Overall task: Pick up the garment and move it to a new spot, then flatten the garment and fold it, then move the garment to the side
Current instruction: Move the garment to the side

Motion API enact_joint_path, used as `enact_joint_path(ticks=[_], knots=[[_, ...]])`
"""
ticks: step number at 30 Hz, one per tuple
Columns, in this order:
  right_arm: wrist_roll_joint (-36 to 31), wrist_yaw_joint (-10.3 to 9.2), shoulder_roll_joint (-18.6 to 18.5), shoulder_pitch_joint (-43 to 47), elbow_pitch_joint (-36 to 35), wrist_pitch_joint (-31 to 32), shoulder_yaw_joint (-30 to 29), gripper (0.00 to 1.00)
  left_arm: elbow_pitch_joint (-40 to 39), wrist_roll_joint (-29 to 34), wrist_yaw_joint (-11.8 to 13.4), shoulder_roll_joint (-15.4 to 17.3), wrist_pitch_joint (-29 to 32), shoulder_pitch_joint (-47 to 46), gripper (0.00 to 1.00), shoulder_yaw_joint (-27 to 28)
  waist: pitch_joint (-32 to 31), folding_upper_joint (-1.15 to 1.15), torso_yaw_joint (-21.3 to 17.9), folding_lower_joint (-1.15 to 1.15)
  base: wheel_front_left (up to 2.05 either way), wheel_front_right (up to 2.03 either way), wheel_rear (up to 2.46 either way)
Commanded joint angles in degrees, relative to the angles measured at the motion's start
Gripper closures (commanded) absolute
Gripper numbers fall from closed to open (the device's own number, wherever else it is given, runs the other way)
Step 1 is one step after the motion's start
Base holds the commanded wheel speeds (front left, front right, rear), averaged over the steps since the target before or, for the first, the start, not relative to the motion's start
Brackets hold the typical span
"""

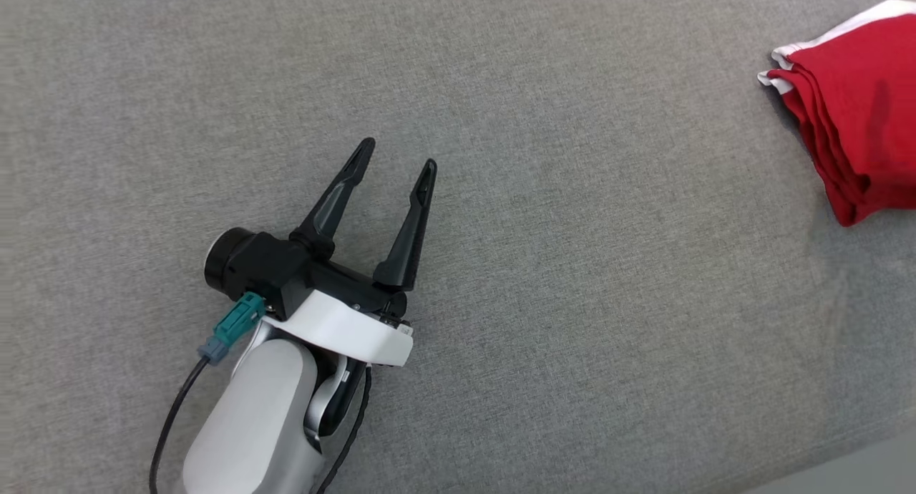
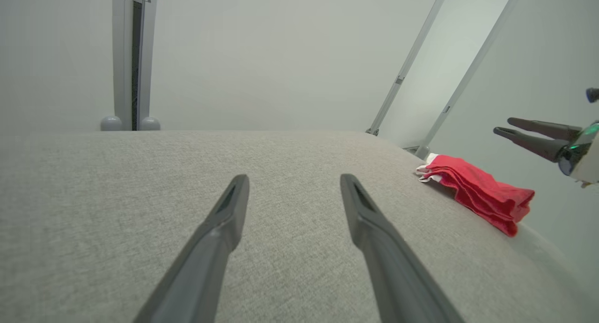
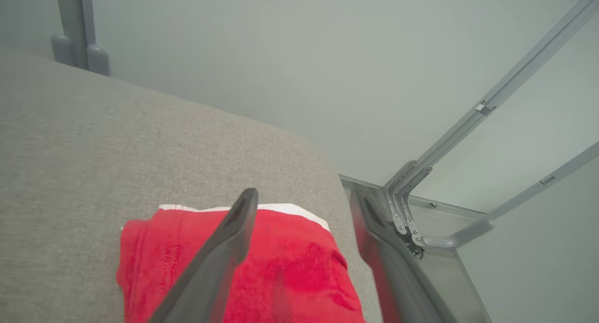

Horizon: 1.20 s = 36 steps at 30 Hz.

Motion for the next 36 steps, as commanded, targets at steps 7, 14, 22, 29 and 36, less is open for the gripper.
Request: enact_joint_path(ticks=[7, 14, 22, 29, 36], knots=[[-0.2, -0.10, 5.5, 6.9, -9.3, 0.0, -5.7, 0.00, -0.2, -2.4, -0.3, -0.7, 0.0, 3.5, 0.00, 2.1, -8.9, 0.00, 5.8, 0.00, 0.00, 0.00, 0.00], [0.7, -0.10, 11.6, 15.7, -18.0, 0.0, -10.8, 0.00, -1.6, -6.0, 1.3, -0.8, 0.0, 8.1, 0.00, 3.2, -15.6, 0.00, 10.9, 0.00, 0.00, 0.00, 0.00], [-0.9, -0.10, 20.3, 27.4, -25.5, -0.1, -16.0, 0.00, -3.0, -11.2, 1.8, -0.9, 0.0, 13.7, 0.00, 5.3, -20.0, 0.00, 15.7, 0.00, 0.00, 0.00, 0.00], [-4.3, -0.10, 26.3, 34.3, -30.3, 0.0, -19.5, 0.00, -2.1, -12.1, 1.6, -0.9, 0.0, 16.2, 0.00, 7.5, -21.3, 0.00, 17.3, 0.00, 0.00, 0.00, 0.00], [-6.1, -0.09, 28.9, 37.2, -31.5, 0.0, -20.5, 0.00, -1.9, -11.4, 0.7, -0.8, 0.0, 17.1, 0.00, 8.0, -21.4, 0.00, 18.0, 0.00, 0.00, 0.00, 0.00]])
